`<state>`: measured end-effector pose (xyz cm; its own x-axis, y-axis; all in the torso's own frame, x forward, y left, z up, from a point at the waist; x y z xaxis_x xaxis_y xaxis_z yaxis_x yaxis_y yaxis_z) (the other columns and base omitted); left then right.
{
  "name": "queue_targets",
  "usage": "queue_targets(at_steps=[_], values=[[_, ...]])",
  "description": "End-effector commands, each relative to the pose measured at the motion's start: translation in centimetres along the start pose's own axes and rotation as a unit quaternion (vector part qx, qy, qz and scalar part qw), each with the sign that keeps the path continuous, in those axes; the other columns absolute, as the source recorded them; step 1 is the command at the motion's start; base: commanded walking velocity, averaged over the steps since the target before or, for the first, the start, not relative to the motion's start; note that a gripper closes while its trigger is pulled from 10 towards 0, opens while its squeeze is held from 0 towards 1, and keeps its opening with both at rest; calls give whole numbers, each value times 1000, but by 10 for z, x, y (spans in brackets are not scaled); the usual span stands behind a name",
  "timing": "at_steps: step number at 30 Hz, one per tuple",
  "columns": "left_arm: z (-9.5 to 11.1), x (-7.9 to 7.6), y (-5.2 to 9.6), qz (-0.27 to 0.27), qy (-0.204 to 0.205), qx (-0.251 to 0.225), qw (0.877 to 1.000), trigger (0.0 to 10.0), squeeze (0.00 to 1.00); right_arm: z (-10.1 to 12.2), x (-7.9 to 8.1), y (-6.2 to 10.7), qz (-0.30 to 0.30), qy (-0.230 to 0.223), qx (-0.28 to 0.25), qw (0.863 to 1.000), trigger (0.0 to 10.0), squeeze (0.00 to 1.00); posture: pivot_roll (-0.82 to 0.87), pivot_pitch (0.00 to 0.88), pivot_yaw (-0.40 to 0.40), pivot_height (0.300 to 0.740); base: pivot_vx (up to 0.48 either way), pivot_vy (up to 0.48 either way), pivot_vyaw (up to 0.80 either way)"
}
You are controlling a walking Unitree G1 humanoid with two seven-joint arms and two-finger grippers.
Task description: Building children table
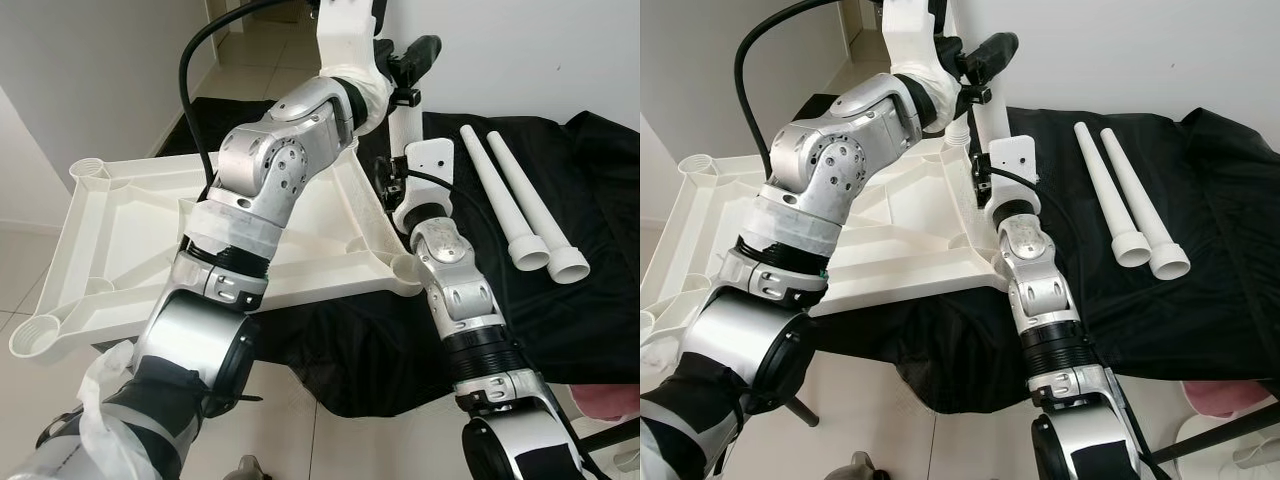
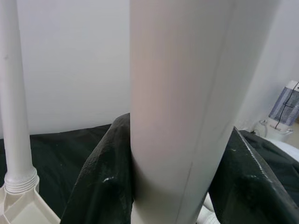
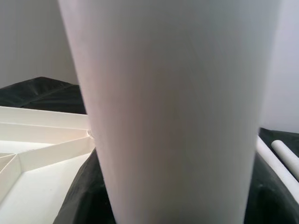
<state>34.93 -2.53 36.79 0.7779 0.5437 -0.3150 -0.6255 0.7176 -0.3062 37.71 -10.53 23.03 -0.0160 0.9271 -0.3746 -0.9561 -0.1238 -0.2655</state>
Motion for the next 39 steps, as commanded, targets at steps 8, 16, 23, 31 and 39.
queue_targets(at_steps=[8,16,23,31,39], values=[[-5,-42,-3,-98,-56,-3,994,10000,0,-11,7,-1,15,-16,29,999,0,0,-7,11,17,740,0,0,0],[-12,-43,-1,-108,-44,0,993,10000,1000,-18,3,-1,-2,-30,53,998,10000,0,-14,10,12,740,0,0,0],[1,-39,4,-107,-26,-38,993,10000,0,-29,-6,1,-17,-35,75,996,10000,0,2,18,15,740,0,0,0],[6,-31,7,-87,-4,-58,994,10000,0,-32,-5,3,-12,-43,79,996,0,0,5,19,2,740,0,0,0],[13,-25,16,-89,36,-83,992,10000,0,-35,-14,3,-32,-60,86,994,3412,0,4,8,3,740,0,0,0]])
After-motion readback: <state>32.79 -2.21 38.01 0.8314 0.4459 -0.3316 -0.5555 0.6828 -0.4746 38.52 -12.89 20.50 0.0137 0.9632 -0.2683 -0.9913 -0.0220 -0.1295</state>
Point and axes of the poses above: a point about 5 cm out from each wrist's last joint towards the gripper, its own y axis pointing back from the gripper into the wrist, its own z axis along the axis of the wrist's last joint, x = y × z, the point moved 2 cm from there along -y, pointing out of the wrist towards the gripper, and after that the axes turned 12 degrees about y, right-handed, at the moved point
